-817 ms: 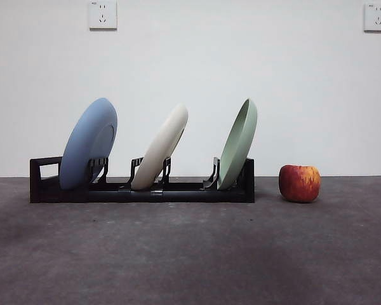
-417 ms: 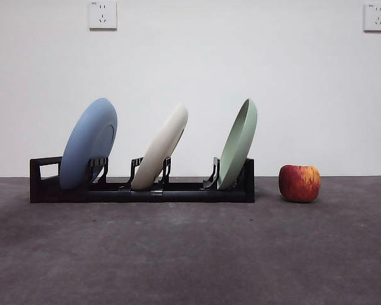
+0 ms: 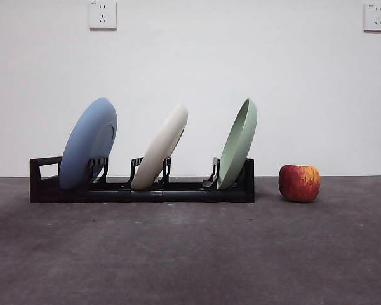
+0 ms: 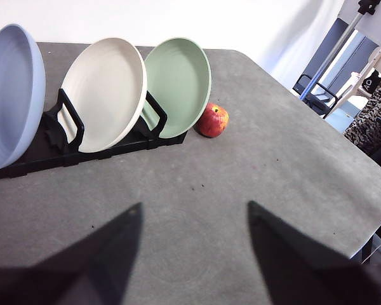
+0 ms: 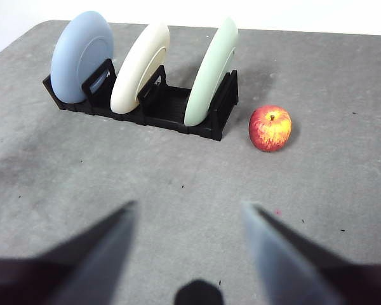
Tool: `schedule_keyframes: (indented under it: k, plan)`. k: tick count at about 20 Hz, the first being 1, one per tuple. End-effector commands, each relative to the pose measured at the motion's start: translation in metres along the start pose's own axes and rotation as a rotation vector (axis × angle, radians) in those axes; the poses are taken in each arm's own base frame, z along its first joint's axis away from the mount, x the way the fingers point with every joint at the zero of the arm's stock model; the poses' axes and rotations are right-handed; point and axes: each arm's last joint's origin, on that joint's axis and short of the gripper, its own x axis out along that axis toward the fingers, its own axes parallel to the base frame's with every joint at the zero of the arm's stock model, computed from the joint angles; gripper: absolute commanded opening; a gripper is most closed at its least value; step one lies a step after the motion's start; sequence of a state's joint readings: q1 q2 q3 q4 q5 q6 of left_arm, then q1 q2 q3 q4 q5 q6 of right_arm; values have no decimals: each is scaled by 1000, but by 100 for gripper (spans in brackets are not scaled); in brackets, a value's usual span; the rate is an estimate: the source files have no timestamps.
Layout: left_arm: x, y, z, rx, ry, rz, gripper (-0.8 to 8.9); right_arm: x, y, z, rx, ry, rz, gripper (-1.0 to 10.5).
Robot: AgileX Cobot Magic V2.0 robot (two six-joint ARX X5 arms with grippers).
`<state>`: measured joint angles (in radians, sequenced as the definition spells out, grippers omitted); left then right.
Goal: Take the yellow plate from the plate rack,put the plate on the table,take the apple from the table,put the apple in the plate
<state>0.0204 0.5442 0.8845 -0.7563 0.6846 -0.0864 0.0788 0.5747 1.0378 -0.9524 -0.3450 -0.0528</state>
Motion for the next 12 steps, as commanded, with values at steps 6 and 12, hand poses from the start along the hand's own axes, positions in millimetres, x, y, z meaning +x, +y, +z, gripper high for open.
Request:
schedule_keyframes:
  k: [6, 12]
  plan:
    - [2, 1, 3, 15, 0, -7, 598, 6, -2, 3, 1, 21, 5, 604]
    - [12, 6, 8, 12, 19, -24, 598, 17, -6, 5, 17, 64, 11, 604]
